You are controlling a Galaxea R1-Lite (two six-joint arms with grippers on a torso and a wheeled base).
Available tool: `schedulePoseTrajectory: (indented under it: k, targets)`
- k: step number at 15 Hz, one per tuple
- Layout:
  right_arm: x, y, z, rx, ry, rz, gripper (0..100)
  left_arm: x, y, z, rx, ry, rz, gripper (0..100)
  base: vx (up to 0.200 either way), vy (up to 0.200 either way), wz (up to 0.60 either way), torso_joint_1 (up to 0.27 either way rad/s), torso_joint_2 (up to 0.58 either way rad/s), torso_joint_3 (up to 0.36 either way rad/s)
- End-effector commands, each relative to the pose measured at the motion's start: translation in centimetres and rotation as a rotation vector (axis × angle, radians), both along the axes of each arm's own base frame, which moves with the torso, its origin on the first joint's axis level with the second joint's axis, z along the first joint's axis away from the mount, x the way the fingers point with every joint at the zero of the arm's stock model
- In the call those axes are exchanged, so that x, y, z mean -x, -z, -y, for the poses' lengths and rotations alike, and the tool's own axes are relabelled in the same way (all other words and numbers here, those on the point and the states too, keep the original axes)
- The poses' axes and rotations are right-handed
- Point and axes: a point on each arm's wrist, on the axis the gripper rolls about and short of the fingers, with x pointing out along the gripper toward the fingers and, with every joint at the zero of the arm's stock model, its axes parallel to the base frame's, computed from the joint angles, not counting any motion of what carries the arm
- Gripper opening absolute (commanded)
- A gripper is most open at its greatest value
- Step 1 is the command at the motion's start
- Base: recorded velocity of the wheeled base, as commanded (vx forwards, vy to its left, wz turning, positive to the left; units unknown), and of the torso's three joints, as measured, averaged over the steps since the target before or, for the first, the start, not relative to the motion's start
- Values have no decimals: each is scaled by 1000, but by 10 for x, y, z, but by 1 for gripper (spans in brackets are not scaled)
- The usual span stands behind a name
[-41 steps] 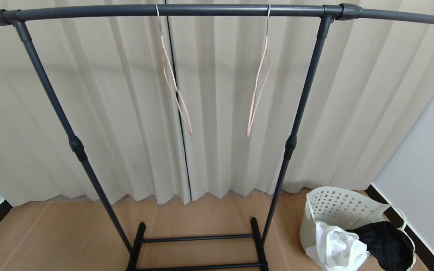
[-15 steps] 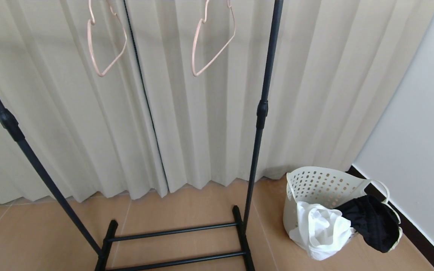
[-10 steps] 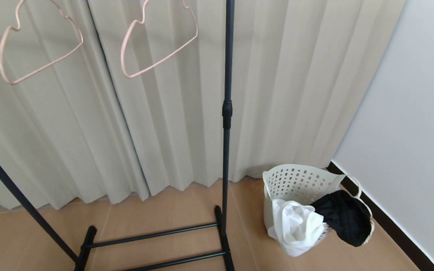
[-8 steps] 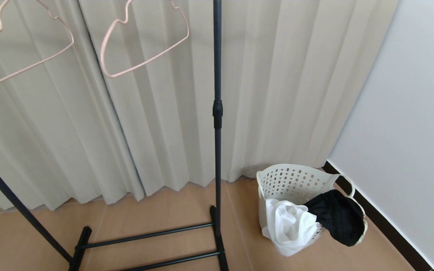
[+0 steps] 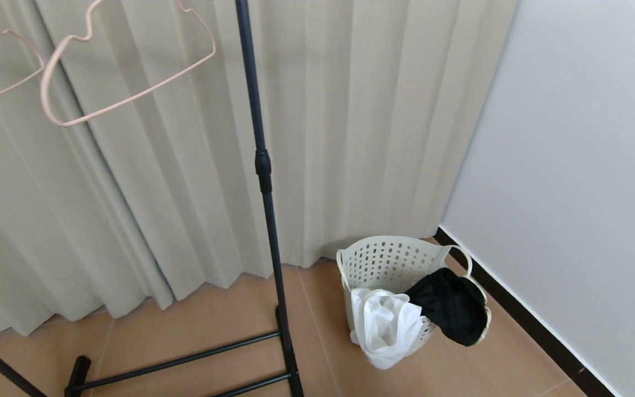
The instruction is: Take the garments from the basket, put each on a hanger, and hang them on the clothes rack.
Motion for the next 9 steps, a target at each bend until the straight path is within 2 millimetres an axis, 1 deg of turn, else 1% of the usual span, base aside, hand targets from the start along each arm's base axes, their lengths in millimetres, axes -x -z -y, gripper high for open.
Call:
schedulePoseTrajectory:
  k: [1,4,7,8,9]
  targets:
    - [0,0,0,0,-1,-1,100,0,0,0,0,-1,1,100,0,0,0,0,0,0]
    - [0,0,0,0,-1,-1,100,0,0,0,0,-1,1,100,0,0,-600,-2,1,5]
    - [0,0,0,0,-1,-1,100,0,0,0,0,-1,1,100,0,0,0,0,0,0]
    - [0,0,0,0,-1,-1,100,0,0,0,0,-1,1,100,0,0,-600,7,2,-2]
    - [0,0,0,0,-1,-1,100,0,0,0,0,-1,1,100,0,0,0,0,0,0]
